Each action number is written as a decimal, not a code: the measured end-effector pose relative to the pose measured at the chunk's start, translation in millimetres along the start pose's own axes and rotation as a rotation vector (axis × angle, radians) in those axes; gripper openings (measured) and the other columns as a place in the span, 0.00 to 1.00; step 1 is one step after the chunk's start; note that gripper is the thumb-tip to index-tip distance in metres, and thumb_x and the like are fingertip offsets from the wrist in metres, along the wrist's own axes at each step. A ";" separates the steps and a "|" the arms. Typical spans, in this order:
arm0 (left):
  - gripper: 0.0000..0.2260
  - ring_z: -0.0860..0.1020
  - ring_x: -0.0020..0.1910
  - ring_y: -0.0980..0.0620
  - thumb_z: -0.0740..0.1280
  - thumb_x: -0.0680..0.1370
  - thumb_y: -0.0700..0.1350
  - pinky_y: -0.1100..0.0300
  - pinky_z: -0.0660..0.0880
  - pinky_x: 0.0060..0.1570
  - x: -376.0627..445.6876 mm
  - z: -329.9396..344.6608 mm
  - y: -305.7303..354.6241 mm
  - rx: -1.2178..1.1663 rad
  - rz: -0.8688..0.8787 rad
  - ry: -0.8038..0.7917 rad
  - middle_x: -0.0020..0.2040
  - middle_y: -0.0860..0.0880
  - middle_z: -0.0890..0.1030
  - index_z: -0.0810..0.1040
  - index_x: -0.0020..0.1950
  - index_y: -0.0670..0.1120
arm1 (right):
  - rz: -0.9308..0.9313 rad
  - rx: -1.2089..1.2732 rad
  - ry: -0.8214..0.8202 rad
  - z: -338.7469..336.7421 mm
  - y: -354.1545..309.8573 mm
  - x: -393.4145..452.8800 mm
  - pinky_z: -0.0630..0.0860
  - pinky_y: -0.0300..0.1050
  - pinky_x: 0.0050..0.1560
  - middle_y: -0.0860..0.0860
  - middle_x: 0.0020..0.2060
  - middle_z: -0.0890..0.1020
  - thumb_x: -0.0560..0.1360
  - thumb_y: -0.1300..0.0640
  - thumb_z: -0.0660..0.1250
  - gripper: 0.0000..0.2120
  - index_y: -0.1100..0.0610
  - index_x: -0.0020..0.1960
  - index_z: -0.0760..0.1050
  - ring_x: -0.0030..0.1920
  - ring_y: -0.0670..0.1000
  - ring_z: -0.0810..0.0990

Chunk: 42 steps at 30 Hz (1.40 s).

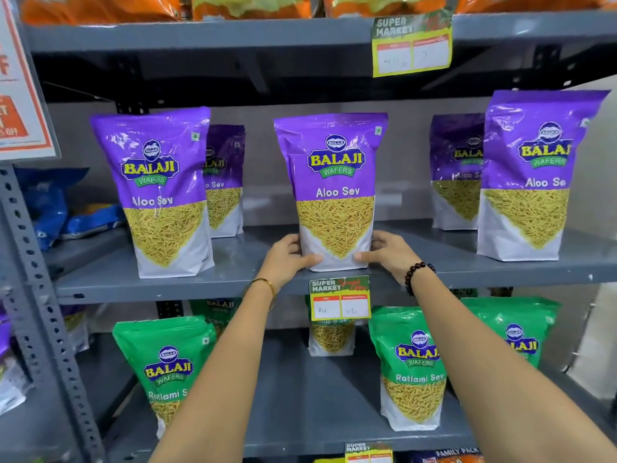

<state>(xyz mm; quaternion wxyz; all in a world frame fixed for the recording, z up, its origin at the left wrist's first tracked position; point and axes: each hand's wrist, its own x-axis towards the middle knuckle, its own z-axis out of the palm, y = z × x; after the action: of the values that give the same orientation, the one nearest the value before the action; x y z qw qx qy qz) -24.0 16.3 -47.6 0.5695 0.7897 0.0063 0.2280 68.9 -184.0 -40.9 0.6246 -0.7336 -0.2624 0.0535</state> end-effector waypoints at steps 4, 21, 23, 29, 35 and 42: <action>0.24 0.77 0.54 0.49 0.74 0.68 0.43 0.62 0.75 0.50 0.5 0.9 -0.2 0.031 0.004 0.015 0.58 0.45 0.78 0.71 0.62 0.44 | 0.014 0.007 0.009 0.1 -1.1 -1.1 0.72 0.58 0.64 0.60 0.55 0.81 0.61 0.65 0.76 0.28 0.62 0.59 0.74 0.57 0.59 0.79; 0.21 0.76 0.55 0.50 0.71 0.71 0.39 0.65 0.74 0.49 -1.7 2.0 2.7 -0.013 0.006 -0.052 0.58 0.46 0.77 0.71 0.62 0.43 | 0.056 -0.169 0.064 -4.5 -2.0 0.6 0.72 0.55 0.63 0.57 0.57 0.78 0.57 0.55 0.79 0.34 0.59 0.59 0.70 0.58 0.56 0.77; 0.21 0.76 0.55 0.50 0.71 0.71 0.39 0.65 0.74 0.49 -1.3 2.3 2.7 -0.001 0.012 -0.042 0.59 0.45 0.77 0.71 0.62 0.43 | 0.036 -0.181 0.066 -4.7 -0.8 -1.1 0.72 0.54 0.64 0.56 0.57 0.78 0.59 0.55 0.78 0.32 0.58 0.60 0.69 0.58 0.56 0.76; 0.22 0.75 0.58 0.49 0.72 0.70 0.41 0.58 0.72 0.55 0.9 2.7 0.0 0.028 0.008 -0.015 0.61 0.43 0.77 0.72 0.61 0.44 | 0.019 -0.149 0.067 -4.4 0.5 -3.0 0.72 0.50 0.62 0.56 0.57 0.77 0.62 0.59 0.76 0.30 0.60 0.61 0.69 0.58 0.55 0.76; 0.21 0.74 0.56 0.50 0.72 0.70 0.41 0.61 0.71 0.52 0.4 3.9 1.9 0.037 0.011 -0.015 0.61 0.44 0.77 0.72 0.61 0.44 | 0.023 -0.133 0.083 -5.7 2.8 -1.8 0.73 0.53 0.63 0.57 0.57 0.79 0.60 0.59 0.77 0.29 0.58 0.58 0.70 0.57 0.56 0.77; 0.21 0.73 0.56 0.52 0.71 0.71 0.41 0.64 0.71 0.50 -1.3 4.2 3.4 0.038 0.015 -0.020 0.61 0.45 0.76 0.72 0.62 0.44 | 0.025 -0.126 0.097 -5.0 1.7 -3.5 0.73 0.52 0.62 0.57 0.56 0.78 0.60 0.60 0.77 0.29 0.58 0.58 0.70 0.57 0.55 0.76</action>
<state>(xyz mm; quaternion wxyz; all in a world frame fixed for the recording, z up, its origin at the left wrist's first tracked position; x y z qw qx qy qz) -24.4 11.0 -46.1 0.5528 0.8026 -0.0012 0.2242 68.4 -190.1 -42.3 0.5885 -0.7763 -0.2256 0.0092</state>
